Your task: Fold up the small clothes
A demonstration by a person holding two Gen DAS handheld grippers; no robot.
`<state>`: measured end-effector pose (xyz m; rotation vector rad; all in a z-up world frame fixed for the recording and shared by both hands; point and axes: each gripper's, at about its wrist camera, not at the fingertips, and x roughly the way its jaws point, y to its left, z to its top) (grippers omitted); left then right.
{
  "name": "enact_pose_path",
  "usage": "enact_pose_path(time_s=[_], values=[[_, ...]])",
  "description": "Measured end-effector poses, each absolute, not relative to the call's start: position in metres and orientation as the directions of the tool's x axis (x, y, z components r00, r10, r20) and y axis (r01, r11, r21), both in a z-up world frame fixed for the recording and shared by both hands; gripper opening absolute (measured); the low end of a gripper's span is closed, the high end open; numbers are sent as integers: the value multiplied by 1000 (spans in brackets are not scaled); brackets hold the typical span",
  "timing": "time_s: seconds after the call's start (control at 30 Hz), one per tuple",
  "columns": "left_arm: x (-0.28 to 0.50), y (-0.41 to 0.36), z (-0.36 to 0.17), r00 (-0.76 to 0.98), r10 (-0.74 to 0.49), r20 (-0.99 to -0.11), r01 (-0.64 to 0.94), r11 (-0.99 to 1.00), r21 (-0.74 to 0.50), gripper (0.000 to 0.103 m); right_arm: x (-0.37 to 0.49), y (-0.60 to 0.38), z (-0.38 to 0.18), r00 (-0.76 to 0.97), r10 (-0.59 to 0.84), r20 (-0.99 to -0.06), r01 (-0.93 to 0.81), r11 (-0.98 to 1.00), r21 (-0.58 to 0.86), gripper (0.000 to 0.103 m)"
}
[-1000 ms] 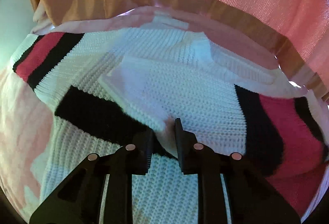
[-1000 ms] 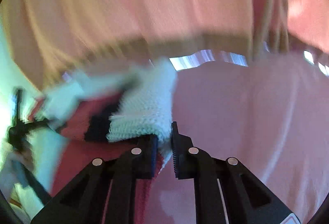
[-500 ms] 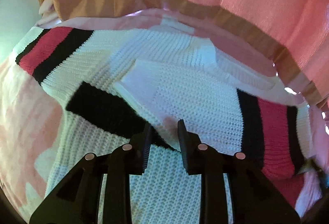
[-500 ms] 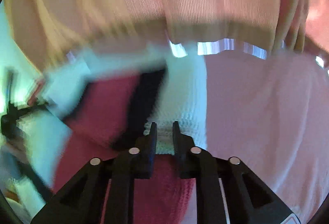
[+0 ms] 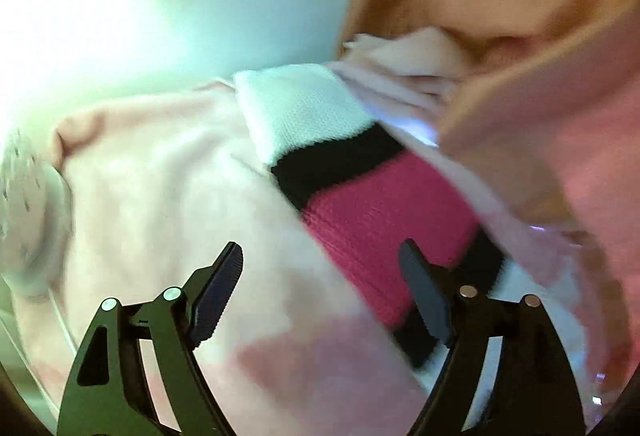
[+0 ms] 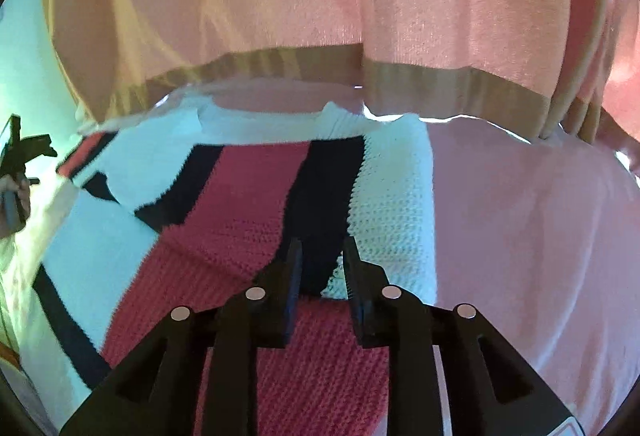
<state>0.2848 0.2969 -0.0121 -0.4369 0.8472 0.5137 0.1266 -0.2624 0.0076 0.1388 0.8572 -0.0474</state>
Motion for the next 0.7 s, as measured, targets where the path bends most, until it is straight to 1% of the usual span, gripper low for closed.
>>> enact_pose_path(time_s=[0.03,0.1,0.13,0.2,0.23,0.27,0.3,0.33,0.37,0.4,0.43,0.47,0.5,0.53,0.57,0.6,0.63,0.67,0.7], values=[[283,294,-12,565,246,-787,-576,801,-164,75,130,-261,7,658,22,-753,97,989,114,21],[273,270,-6,626,182,-758,-503,837,-214,75,140,-263,8,672,68,-737,84,982,167,21],[270,252,-3,649,150,-746,-461,858,-228,75,149,-264,10,678,72,-732,74,983,165,21],[272,198,4,675,20,-738,-317,910,-265,75,159,-268,17,693,33,-720,86,988,129,21],[274,171,7,673,-43,-739,-243,930,-276,75,172,-277,20,693,31,-720,98,986,136,26],[278,131,8,650,-117,-751,-147,950,-276,79,184,-287,21,687,38,-725,112,981,157,31],[282,102,7,622,-163,-766,-83,959,-272,82,192,-294,21,683,32,-730,132,977,167,46],[286,76,3,592,-198,-782,-29,964,-266,86,203,-303,21,675,16,-738,161,972,168,53],[291,42,-6,551,-217,-806,25,969,-245,86,216,-312,18,662,-10,-749,189,970,154,53],[294,25,-12,534,-209,-819,38,974,-223,86,225,-317,13,648,-28,-761,203,969,138,57],[301,6,-25,508,-176,-843,42,983,-180,86,235,-322,6,620,-38,-784,212,970,121,63],[305,-1,-34,495,-156,-855,33,986,-162,83,245,-328,-7,582,-40,-812,227,967,114,62],[307,-6,-41,492,-123,-862,15,991,-133,80,251,-334,-18,556,-16,-831,229,964,135,60],[310,-8,-45,525,-72,-848,3,997,-83,71,255,-337,-29,536,16,-844,226,961,161,27],[309,-14,-44,568,-23,-823,7,1000,-23,46,258,-342,-36,528,55,-848,221,955,199,14],[308,-18,-41,586,-16,-810,31,1000,3,33,255,-346,-32,553,75,-830,225,946,235,14],[307,-18,-38,590,-24,-807,42,999,1,20,250,-351,-22,594,86,-800,227,936,269,13],[307,-14,-37,591,-27,-806,33,999,-9,19,242,-357,-7,647,71,-759,222,935,277,13],[310,-7,-38,589,-24,-808,18,1000,-16,19,235,-363,-1,674,35,-738,232,938,257,13]])
